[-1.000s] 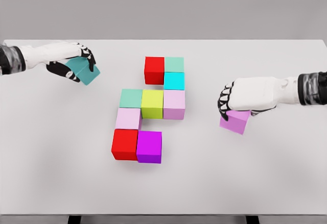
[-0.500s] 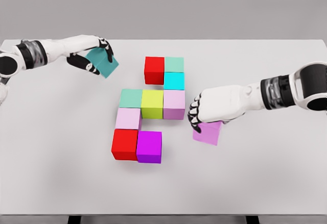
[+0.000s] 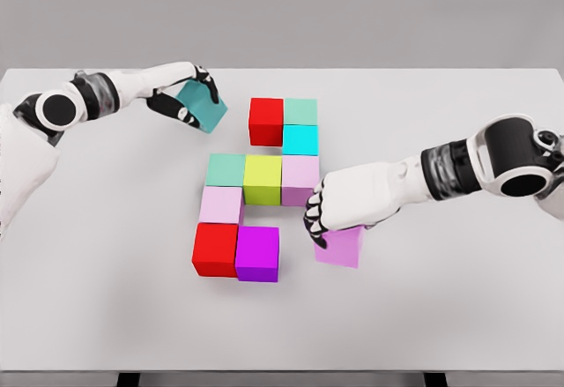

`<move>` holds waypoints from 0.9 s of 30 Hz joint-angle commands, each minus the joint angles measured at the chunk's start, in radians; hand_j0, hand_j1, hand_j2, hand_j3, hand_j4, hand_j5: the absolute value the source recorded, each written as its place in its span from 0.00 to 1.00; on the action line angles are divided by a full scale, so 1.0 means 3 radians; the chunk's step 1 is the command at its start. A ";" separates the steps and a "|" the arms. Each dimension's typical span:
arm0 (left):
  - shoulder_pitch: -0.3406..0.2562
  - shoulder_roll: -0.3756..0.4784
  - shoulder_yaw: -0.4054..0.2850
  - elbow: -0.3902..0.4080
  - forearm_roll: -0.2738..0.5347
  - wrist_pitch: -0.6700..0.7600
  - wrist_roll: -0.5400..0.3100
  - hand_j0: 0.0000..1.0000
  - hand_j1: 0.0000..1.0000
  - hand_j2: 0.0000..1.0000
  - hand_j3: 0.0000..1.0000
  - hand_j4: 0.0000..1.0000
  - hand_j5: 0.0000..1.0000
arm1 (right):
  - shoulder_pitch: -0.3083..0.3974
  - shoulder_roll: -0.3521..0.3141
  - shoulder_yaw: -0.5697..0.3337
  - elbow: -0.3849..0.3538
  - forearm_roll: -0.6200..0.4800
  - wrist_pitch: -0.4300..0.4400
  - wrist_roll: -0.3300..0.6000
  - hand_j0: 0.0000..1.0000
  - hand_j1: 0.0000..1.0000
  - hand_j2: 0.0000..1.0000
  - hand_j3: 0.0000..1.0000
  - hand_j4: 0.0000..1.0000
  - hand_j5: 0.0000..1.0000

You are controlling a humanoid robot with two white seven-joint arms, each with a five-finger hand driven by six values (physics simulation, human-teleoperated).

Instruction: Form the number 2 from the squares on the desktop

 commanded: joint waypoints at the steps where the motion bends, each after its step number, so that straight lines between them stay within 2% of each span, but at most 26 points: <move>1: 0.0000 -0.0112 0.0005 0.0093 0.0018 0.0003 0.0002 0.46 0.46 0.46 0.46 0.46 0.46 | 0.0000 0.0004 0.0009 -0.0001 -0.0014 0.0008 -0.0001 0.76 0.76 0.76 0.76 0.76 0.76; 3: -0.0036 -0.0123 0.0005 0.0169 0.0023 0.0003 0.0002 0.46 0.46 0.46 0.46 0.46 0.46 | -0.0005 0.0004 0.0004 0.0004 -0.0014 0.0008 -0.0001 0.98 0.98 0.98 0.98 0.98 0.98; 4: -0.0051 -0.0184 0.0005 0.0210 0.0023 0.0008 0.0002 0.46 0.46 0.46 0.46 0.46 0.46 | -0.0005 0.0004 0.0004 -0.0001 -0.0014 0.0008 -0.0001 1.00 1.00 1.00 1.00 1.00 1.00; 7: -0.0031 -0.0230 0.0143 0.0277 0.0023 0.0003 -0.0009 0.46 0.46 0.46 0.46 0.46 0.46 | -0.0010 0.0004 0.0004 0.0004 -0.0014 0.0008 -0.0001 1.00 1.00 1.00 1.00 1.00 1.00; 14: -0.0031 -0.0240 0.0153 0.0287 0.0023 -0.0003 -0.0039 0.47 0.47 0.47 0.47 0.47 0.47 | -0.0102 -0.0027 -0.0134 0.0009 -0.0029 0.0008 -0.0001 1.00 1.00 1.00 1.00 1.00 1.00; 16: -0.0031 -0.0266 0.0153 0.0282 0.0023 -0.0008 -0.0039 0.47 0.47 0.47 0.47 0.47 0.47 | -0.0102 -0.0215 -0.0312 0.0019 -0.0029 0.0008 -0.0001 1.00 1.00 1.00 1.00 1.00 1.00; 18: -0.0031 -0.0286 0.0153 0.0287 0.0023 -0.0008 -0.0039 0.47 0.47 0.47 0.47 0.47 0.47 | -0.0087 -0.0471 -0.0354 0.0030 -0.0029 0.0008 -0.0001 1.00 1.00 1.00 1.00 1.00 1.00; 20: -0.0031 -0.0307 0.0153 0.0287 0.0023 -0.0003 -0.0039 0.47 0.47 0.47 0.47 0.47 0.47 | -0.0005 -0.0737 -0.0558 0.0030 -0.0019 0.0008 -0.0001 1.00 1.00 1.00 1.00 1.00 1.00; 23: -0.0036 -0.0307 0.0153 0.0297 0.0023 0.0003 -0.0034 0.50 0.50 0.50 0.50 0.50 0.50 | 0.0148 -0.0830 -0.0589 0.0030 -0.0014 0.0008 -0.0001 1.00 1.00 1.00 1.00 1.00 1.00; 25: -0.0036 -0.0307 0.0153 0.0333 0.0023 -0.0003 -0.0024 0.57 0.57 0.57 0.57 0.57 0.57 | 0.0225 -0.0835 -0.0559 0.0019 -0.0014 0.0008 -0.0001 1.00 1.00 1.00 1.00 1.00 1.00; 26: -0.0036 -0.0302 0.0153 0.0338 0.0023 0.0003 -0.0009 0.70 0.70 0.70 0.70 0.70 0.70 | 0.0250 -0.0835 -0.0523 0.0014 -0.0014 0.0008 -0.0001 1.00 1.00 1.00 1.00 1.00 1.00; 27: -0.0036 -0.0296 0.0153 0.0333 0.0023 0.0003 -0.0003 0.76 0.76 0.76 0.76 0.76 0.76 | 0.0271 -0.0835 -0.0497 0.0014 -0.0014 0.0008 -0.0001 1.00 1.00 1.00 1.00 1.00 1.00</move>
